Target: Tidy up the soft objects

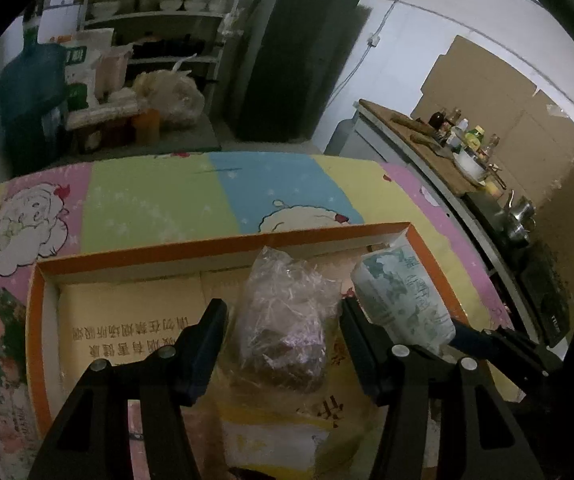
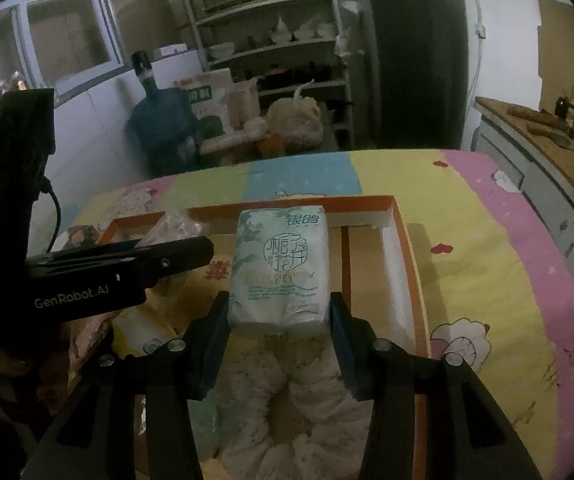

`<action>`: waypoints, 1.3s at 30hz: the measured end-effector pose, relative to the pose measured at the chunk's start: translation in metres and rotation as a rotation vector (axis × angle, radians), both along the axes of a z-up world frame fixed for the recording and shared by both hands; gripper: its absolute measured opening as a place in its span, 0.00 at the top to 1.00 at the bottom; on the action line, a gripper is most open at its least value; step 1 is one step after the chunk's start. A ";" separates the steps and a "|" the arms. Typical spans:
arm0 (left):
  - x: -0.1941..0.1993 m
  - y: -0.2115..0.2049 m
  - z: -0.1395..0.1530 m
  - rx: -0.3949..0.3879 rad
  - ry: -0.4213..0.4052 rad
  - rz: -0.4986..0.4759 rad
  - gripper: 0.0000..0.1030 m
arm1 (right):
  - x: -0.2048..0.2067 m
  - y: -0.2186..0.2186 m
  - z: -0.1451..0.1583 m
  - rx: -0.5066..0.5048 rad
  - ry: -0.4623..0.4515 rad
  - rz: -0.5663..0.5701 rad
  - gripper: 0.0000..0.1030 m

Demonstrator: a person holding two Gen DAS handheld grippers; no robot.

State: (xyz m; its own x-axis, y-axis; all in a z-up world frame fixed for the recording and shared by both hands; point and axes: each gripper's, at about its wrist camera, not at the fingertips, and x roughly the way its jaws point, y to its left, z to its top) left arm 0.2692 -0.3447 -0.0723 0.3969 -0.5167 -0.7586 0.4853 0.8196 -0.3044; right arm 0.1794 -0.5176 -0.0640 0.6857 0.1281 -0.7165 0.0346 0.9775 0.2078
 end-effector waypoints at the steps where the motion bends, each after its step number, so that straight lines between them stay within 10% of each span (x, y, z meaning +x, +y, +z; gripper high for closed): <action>1: 0.000 -0.001 0.000 0.004 0.002 -0.001 0.43 | 0.001 0.001 -0.002 0.002 0.004 0.001 0.52; 19: -0.001 -0.004 -0.001 0.023 0.014 0.003 0.40 | 0.007 -0.001 -0.011 0.014 0.029 0.009 0.50; 27: -0.005 0.002 0.008 -0.024 -0.029 0.028 0.19 | 0.005 0.001 -0.011 0.007 0.029 0.010 0.48; 39: -0.025 0.009 0.034 -0.032 -0.134 0.033 0.14 | -0.008 0.003 -0.001 0.011 -0.002 -0.009 0.43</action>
State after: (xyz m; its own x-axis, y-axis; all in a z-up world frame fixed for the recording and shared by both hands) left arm 0.2446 -0.3356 -0.0385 0.5103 -0.5250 -0.6811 0.4966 0.8265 -0.2650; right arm 0.1716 -0.5149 -0.0653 0.6881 0.1298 -0.7139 0.0428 0.9749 0.2185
